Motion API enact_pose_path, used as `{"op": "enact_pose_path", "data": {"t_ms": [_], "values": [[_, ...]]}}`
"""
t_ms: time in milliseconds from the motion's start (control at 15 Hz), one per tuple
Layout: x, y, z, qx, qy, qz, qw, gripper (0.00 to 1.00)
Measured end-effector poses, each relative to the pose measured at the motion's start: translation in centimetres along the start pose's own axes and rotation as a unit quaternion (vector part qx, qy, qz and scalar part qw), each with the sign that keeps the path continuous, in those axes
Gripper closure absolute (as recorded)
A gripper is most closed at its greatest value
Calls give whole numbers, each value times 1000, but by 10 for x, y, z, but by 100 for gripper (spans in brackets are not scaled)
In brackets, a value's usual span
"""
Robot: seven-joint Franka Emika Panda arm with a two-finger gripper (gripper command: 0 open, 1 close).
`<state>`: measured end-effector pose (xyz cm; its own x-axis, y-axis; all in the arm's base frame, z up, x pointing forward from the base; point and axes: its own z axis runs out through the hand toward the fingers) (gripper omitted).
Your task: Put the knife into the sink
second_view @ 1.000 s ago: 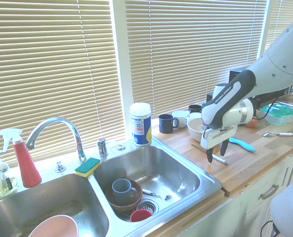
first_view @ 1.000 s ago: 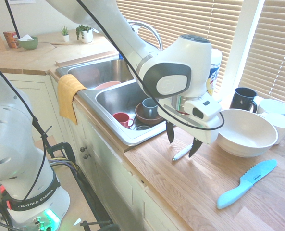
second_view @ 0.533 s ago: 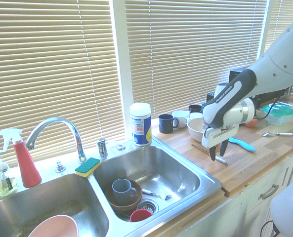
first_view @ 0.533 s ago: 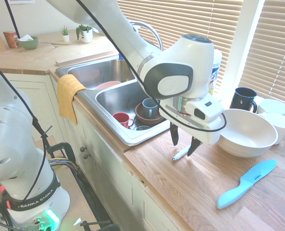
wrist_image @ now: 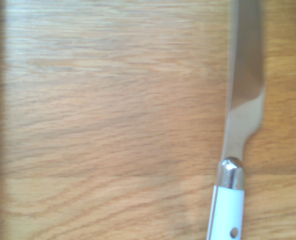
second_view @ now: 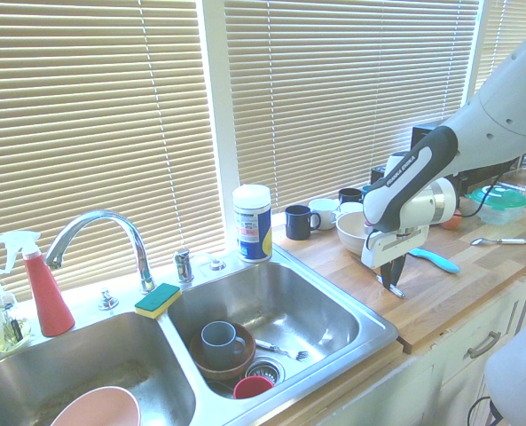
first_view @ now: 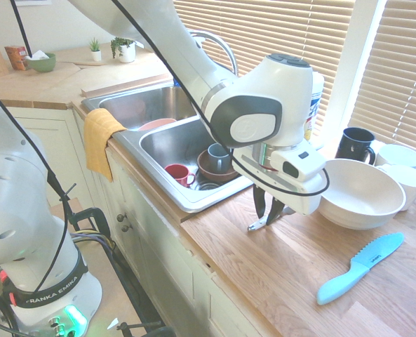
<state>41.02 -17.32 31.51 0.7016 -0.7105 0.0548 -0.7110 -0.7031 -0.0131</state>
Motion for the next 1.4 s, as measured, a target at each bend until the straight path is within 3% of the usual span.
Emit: {"op": "enact_pose_path", "data": {"t_ms": [467,800,1067,1400], "values": [[2,-1,-2,9,4,8,1000,100],[3,-26,-71,36,42,-9,998,100],[-30,-71,-118,45,58,-13,997,100],[-95,-154,-131,35,65,-9,997,100]]}}
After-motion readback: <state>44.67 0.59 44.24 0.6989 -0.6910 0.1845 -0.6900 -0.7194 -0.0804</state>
